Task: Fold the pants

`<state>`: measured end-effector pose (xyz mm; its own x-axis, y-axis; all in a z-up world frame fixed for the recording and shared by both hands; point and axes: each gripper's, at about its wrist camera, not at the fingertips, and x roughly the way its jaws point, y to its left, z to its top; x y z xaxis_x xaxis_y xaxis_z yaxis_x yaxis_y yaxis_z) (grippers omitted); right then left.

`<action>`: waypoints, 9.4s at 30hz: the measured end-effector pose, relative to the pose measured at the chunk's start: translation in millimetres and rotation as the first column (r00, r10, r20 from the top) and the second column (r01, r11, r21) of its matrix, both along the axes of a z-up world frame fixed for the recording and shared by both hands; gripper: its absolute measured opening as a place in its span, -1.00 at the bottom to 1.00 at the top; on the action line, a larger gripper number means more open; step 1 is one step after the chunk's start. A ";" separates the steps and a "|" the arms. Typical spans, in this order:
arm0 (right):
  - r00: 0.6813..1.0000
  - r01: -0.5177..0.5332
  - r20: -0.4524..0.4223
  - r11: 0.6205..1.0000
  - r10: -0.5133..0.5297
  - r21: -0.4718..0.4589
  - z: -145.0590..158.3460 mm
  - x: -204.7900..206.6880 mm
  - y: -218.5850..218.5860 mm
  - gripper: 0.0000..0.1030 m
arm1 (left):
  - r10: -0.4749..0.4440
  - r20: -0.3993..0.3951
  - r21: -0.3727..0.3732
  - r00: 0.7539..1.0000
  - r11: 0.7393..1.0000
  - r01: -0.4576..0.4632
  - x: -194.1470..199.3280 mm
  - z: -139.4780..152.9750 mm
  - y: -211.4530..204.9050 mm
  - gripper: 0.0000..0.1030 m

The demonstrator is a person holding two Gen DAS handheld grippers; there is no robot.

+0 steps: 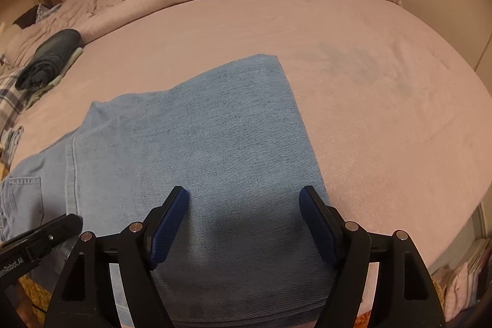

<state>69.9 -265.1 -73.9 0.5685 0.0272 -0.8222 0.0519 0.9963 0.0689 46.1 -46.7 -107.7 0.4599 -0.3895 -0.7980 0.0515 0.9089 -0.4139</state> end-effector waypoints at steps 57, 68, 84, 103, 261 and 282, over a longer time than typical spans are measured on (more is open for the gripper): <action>0.994 0.106 -0.031 0.942 -0.102 0.318 -4.9 70.6 -62.7 -0.61 | -0.030 0.018 -0.008 0.999 1.000 0.031 -0.5 -2.5 1.0 -0.66; 0.992 0.121 -0.066 0.953 -0.107 0.277 11.8 38.4 -70.3 -0.59 | -0.029 0.011 -0.005 1.000 1.000 0.029 3.2 -2.3 -1.4 -0.66; 0.996 0.082 -0.042 0.974 -0.075 0.213 1.8 -41.5 -76.1 -0.59 | 0.001 0.017 0.001 1.000 1.000 -0.001 -0.3 -1.9 -1.8 -0.65; 0.984 0.160 -0.070 0.987 -0.161 -0.016 17.2 -37.0 -48.3 -0.10 | 0.241 0.217 -0.037 0.946 0.970 -0.238 -68.8 72.5 114.4 0.40; 0.999 0.025 0.027 0.956 -0.035 0.292 32.9 -12.6 -68.1 0.13 | -0.110 -0.014 -0.015 0.994 0.994 0.110 -44.2 20.9 -11.9 0.12; 0.999 0.022 -0.044 0.919 -0.005 0.393 6.9 -14.7 -86.0 0.79 | -0.151 0.032 -0.037 0.988 0.988 0.152 23.2 10.8 -51.1 0.87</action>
